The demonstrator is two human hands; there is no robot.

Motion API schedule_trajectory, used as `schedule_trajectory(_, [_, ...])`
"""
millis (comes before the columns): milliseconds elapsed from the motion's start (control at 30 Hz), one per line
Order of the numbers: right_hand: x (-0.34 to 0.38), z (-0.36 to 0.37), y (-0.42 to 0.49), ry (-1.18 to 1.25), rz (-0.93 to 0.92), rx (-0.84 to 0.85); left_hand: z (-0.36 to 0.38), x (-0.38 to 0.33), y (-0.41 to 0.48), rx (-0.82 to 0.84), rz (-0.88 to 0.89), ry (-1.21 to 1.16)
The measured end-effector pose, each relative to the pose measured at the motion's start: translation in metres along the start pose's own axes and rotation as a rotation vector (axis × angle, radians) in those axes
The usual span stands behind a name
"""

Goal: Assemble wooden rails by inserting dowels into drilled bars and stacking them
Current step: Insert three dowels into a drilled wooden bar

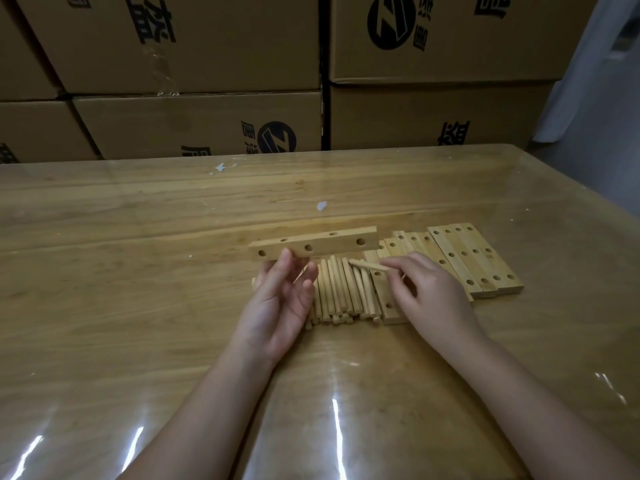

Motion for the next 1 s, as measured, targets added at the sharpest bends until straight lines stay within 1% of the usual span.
schedule_trajectory(67, [-0.010, -0.009, 0.001, 0.046, 0.068, -0.077, -0.001, 0.000, 0.000, -0.010, -0.012, 0.042])
schedule_trajectory(133, [-0.022, -0.014, 0.001, 0.171, 0.164, -0.131, -0.002, -0.002, 0.000, -0.024, -0.008, 0.076])
schedule_trajectory(200, [-0.037, -0.013, -0.001, 0.457, 0.334, -0.178, -0.002, -0.002, -0.001, -0.013, 0.006, 0.152])
schedule_trajectory(267, [-0.047, -0.012, -0.005, 0.739, 0.466, -0.240, 0.004, -0.001, -0.002, 0.046, 0.013, 0.208])
schedule_trajectory(333, [-0.051, -0.013, -0.006, 0.954, 0.516, -0.301, 0.009, 0.004, -0.002, 0.112, 0.000, 0.231])
schedule_trajectory(400, [-0.051, -0.011, -0.007, 1.204, 0.542, -0.345, 0.014, 0.011, -0.003, 0.168, -0.051, 0.262])
schedule_trajectory(467, [-0.051, -0.005, -0.008, 1.401, 0.579, -0.349, 0.020, 0.019, -0.004, 0.229, -0.090, 0.342])
schedule_trajectory(533, [-0.051, 0.001, -0.007, 1.433, 0.593, -0.325, 0.026, 0.024, -0.007, 0.286, -0.081, 0.402])
schedule_trajectory(667, [-0.053, 0.002, -0.007, 1.286, 0.575, -0.301, 0.033, 0.031, -0.011, 0.405, -0.070, 0.455])
schedule_trajectory(767, [-0.054, 0.002, -0.005, 1.332, 0.567, -0.296, 0.039, 0.035, -0.016, 0.490, -0.147, 0.415])
schedule_trajectory(800, [-0.053, 0.001, -0.004, 1.347, 0.561, -0.289, 0.039, 0.037, -0.017, 0.506, -0.185, 0.400])
schedule_trajectory(867, [-0.051, 0.001, -0.003, 1.353, 0.549, -0.263, 0.035, 0.040, -0.015, 0.484, -0.224, 0.409])
schedule_trajectory(933, [-0.049, 0.000, -0.002, 1.349, 0.534, -0.249, 0.031, 0.040, -0.013, 0.478, -0.202, 0.450])
schedule_trajectory(1000, [-0.046, -0.002, -0.002, 1.313, 0.507, -0.249, 0.031, 0.040, -0.014, 0.526, -0.176, 0.481])
Point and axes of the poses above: each hand's wrist, its own y-axis towards the middle knuckle, its own z-axis out of the palm, x = y × z, the point moved 9 cm from there along y, towards the middle knuckle, and after that the axes turned 9 degrees about y, right-handed, at the moved point
